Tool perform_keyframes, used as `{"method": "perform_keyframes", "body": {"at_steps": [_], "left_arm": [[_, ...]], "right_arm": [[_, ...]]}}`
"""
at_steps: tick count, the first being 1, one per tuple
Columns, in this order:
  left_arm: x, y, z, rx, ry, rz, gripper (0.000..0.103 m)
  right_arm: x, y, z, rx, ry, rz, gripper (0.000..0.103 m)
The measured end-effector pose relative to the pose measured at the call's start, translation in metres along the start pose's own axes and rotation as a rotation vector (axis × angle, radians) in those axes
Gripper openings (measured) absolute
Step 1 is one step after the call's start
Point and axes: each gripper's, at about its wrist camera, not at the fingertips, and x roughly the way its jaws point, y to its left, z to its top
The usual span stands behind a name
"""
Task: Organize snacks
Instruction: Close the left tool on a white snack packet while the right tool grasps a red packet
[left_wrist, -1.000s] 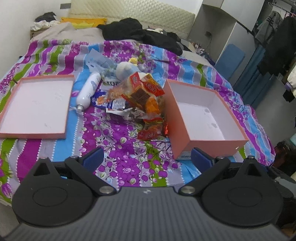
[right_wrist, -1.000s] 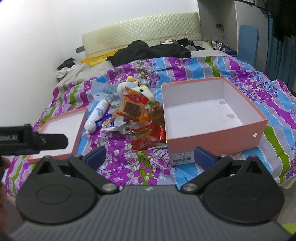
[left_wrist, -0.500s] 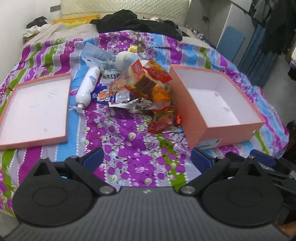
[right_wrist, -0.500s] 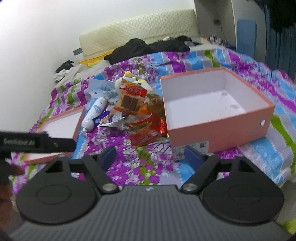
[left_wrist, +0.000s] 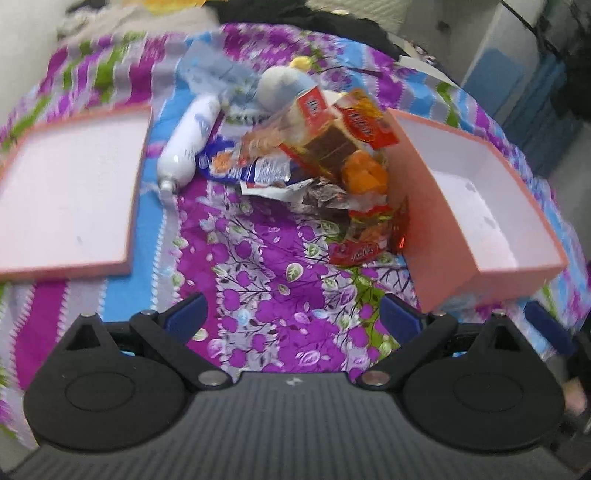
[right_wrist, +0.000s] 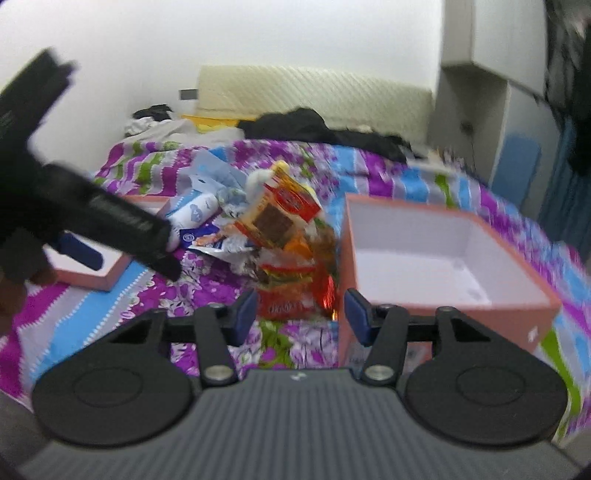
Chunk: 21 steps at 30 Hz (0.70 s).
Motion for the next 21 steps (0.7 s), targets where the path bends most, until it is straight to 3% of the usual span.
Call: {"method": "perform_keyframes", "body": {"at_steps": [4, 8, 12, 16, 21], "left_arm": [[0.026, 0.022, 0.013, -0.144, 0.016, -0.081, 0.1], [0.055, 0.033, 0.026, -0.269, 0.018, -0.145, 0.1], [0.081, 0.041, 0.04, -0.368, 0.025, -0.196, 0.097], [0.104, 0.054, 0.063, -0.404, 0.031, -0.179, 0.093], [0.138, 0.076, 0.08, -0.533, 0.079, -0.215, 0.09]], "right_arm": [[0.023, 0.019, 0.0, -0.125, -0.005, 0.006, 0.054], [0.058, 0.023, 0.0, -0.14, 0.039, 0.004, 0.054], [0.087, 0.023, -0.001, -0.067, 0.086, 0.0, 0.054], [0.112, 0.013, -0.001, 0.111, 0.156, 0.009, 0.054], [0.14, 0.01, -0.005, 0.201, 0.183, -0.025, 0.055]]}}
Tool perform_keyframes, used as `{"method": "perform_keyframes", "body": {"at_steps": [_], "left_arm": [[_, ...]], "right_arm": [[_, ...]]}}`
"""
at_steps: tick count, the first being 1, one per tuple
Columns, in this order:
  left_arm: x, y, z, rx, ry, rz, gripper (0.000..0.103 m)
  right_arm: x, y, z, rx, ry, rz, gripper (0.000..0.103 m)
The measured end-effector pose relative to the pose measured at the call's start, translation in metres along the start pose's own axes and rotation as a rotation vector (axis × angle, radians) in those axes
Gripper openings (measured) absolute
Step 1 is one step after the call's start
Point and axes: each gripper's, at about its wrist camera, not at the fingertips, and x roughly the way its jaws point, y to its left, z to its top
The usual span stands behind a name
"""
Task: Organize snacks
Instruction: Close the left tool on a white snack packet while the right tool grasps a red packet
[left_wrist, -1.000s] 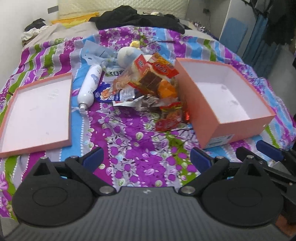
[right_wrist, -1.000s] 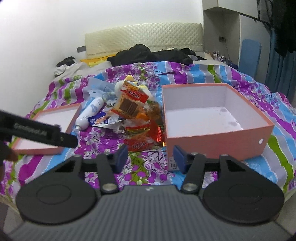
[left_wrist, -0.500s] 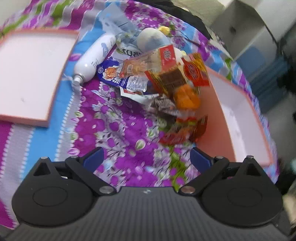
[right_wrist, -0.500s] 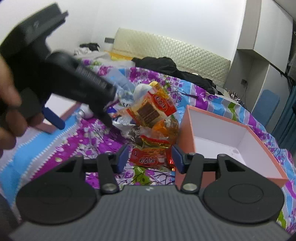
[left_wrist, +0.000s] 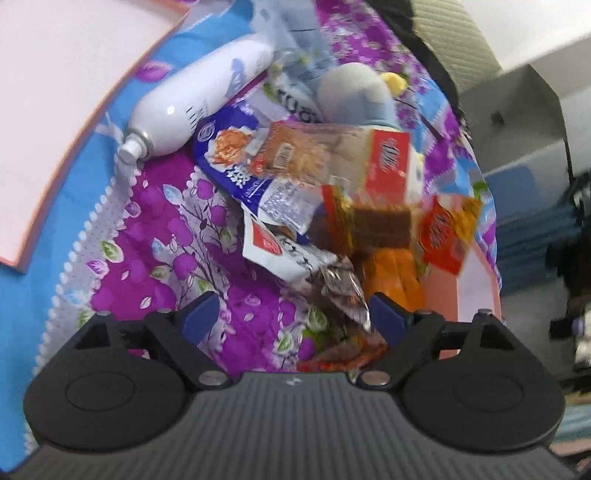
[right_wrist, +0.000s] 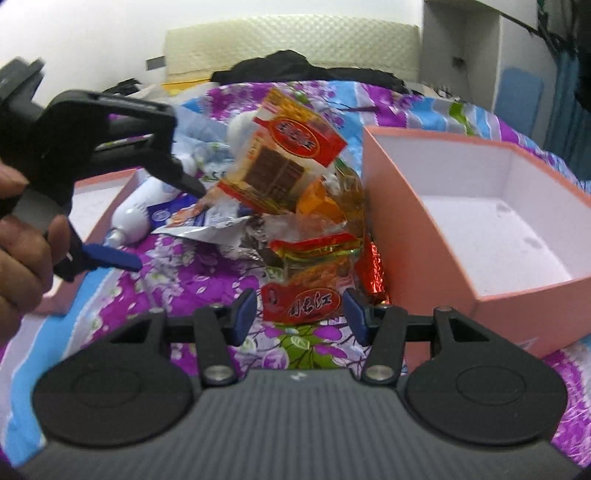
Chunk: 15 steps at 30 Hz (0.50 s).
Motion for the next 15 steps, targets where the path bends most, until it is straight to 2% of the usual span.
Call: {"method": "perform_keyframes", "body": {"at_steps": [3, 5, 8, 12, 15], "left_arm": [[0.02, 0.008, 0.008, -0.073, 0.022, -0.019, 0.088], [0.032, 0.013, 0.012, -0.109, 0.029, -0.019, 0.085], [0.05, 0.021, 0.017, -0.174, 0.048, -0.032, 0.079], [0.068, 0.025, 0.022, -0.203, 0.075, -0.033, 0.073], [0.077, 0.026, 0.028, -0.218, 0.071, -0.052, 0.073]], "right_arm": [[0.019, -0.001, 0.003, 0.051, 0.028, -0.015, 0.055], [0.031, -0.001, 0.006, 0.101, 0.06, -0.031, 0.06], [0.045, -0.001, 0.01, 0.164, 0.08, -0.023, 0.062], [0.06, 0.003, 0.012, 0.162, 0.085, -0.05, 0.062], [0.074, 0.001, 0.014, 0.184, 0.101, -0.082, 0.062]]}}
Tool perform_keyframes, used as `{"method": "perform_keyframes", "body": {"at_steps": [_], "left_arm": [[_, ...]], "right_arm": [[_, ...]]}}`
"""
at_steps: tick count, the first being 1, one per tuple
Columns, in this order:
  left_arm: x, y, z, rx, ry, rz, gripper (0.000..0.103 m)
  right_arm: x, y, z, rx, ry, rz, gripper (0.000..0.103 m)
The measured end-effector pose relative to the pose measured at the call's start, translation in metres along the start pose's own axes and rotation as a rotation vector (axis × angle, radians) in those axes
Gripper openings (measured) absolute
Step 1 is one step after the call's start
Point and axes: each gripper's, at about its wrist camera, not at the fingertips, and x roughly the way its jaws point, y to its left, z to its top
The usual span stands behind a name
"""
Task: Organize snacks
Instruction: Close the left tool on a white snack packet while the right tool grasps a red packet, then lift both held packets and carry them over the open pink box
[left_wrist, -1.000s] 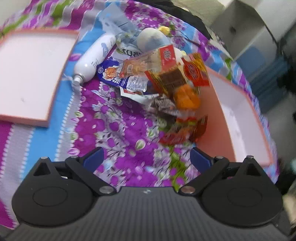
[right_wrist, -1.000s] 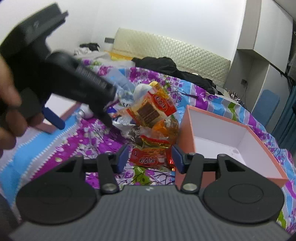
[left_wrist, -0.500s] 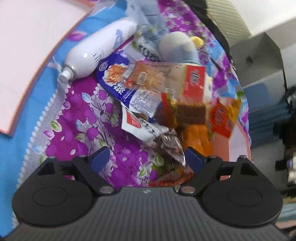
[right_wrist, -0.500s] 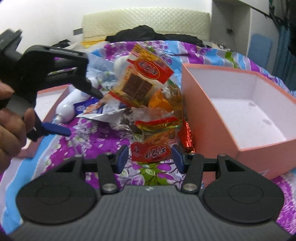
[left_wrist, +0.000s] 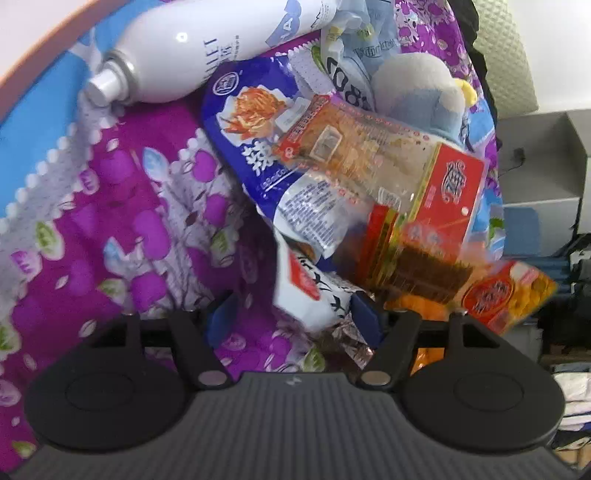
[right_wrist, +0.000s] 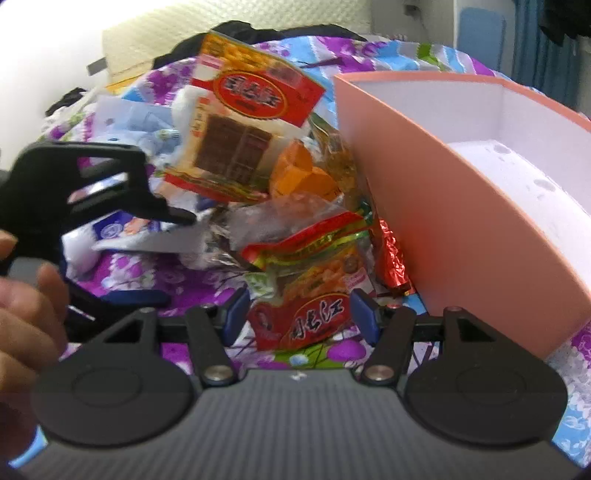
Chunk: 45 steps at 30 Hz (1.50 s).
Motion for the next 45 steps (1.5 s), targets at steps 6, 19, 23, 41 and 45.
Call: {"method": "perform_keyframes", "body": {"at_steps": [6, 19, 23, 41, 45], "left_arm": [[0.007, -0.003, 0.004, -0.014, -0.016, -0.029, 0.059], [-0.017, -0.024, -0.01, 0.029, -0.047, -0.049, 0.029], [-0.036, -0.027, -0.022, 0.068, -0.067, -0.049, 0.027], [-0.154, -0.041, -0.126, 0.447, -0.221, 0.076, 0.024], [-0.173, -0.032, -0.147, 0.486, -0.247, 0.097, 0.024]], "right_arm": [[0.009, 0.0, 0.005, -0.009, 0.02, -0.045, 0.043], [-0.021, 0.0, 0.0, -0.037, 0.062, 0.024, 0.022], [-0.037, -0.002, -0.003, -0.04, 0.073, 0.067, 0.022], [-0.117, -0.023, -0.026, -0.063, 0.089, 0.202, 0.021], [-0.134, -0.027, -0.034, -0.089, 0.09, 0.219, 0.021]]}}
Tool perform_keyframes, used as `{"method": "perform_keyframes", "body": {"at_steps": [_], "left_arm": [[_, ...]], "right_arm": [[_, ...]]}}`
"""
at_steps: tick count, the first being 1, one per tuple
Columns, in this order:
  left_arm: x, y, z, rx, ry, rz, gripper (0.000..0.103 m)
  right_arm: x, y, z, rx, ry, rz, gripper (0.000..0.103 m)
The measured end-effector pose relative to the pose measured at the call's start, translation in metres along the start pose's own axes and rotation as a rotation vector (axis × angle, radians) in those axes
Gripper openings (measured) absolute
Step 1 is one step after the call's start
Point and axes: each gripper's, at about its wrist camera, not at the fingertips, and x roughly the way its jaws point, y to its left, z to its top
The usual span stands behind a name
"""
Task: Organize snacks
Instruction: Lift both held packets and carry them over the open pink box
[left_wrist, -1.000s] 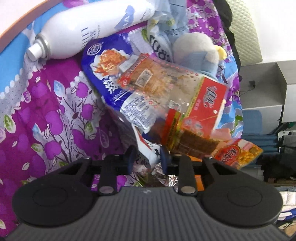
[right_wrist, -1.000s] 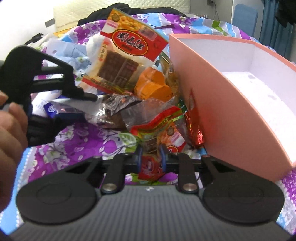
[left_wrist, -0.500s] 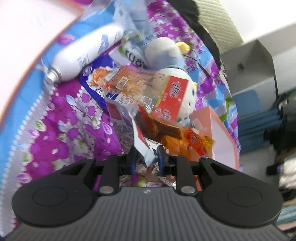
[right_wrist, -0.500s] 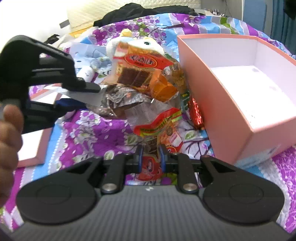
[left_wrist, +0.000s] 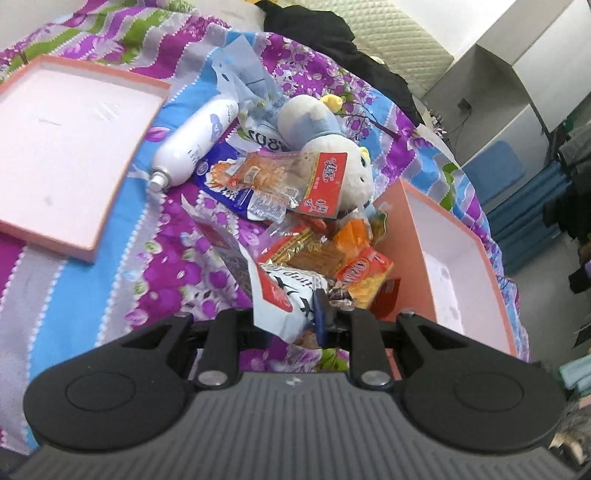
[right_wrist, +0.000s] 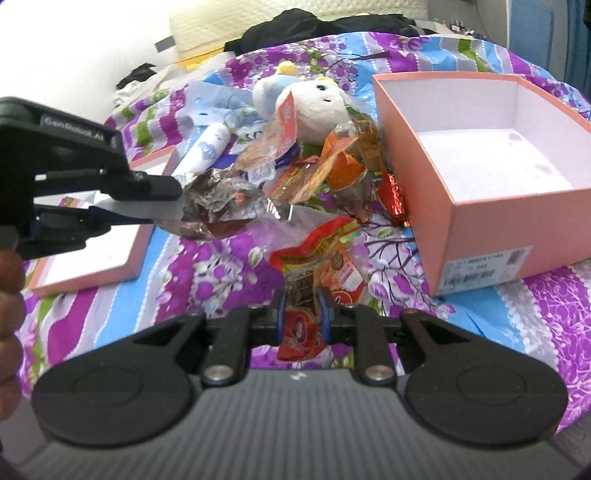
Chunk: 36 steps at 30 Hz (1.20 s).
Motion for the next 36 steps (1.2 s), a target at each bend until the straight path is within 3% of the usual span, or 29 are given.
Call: {"method": "perform_keyframes", "body": {"at_steps": [5, 13, 21, 26, 36], "left_arm": [[-0.023, 0.014, -0.017, -0.05, -0.019, 0.001, 0.022], [-0.035, 0.019, -0.041, 0.011, -0.003, 0.041, 0.022], [-0.033, -0.005, -0.06, 0.116, 0.046, 0.044, 0.022], [-0.031, -0.029, -0.051, 0.166, 0.063, 0.019, 0.022], [-0.053, -0.107, -0.006, 0.285, -0.03, -0.09, 0.022]], "right_arm": [[-0.016, -0.003, -0.012, -0.029, -0.003, 0.0, 0.021], [-0.028, -0.015, -0.015, -0.017, -0.011, -0.006, 0.021], [-0.049, -0.018, 0.002, -0.026, -0.044, 0.026, 0.022], [-0.067, -0.023, 0.019, -0.037, -0.092, 0.029, 0.022], [-0.11, -0.04, 0.075, -0.072, -0.258, 0.007, 0.022]]}}
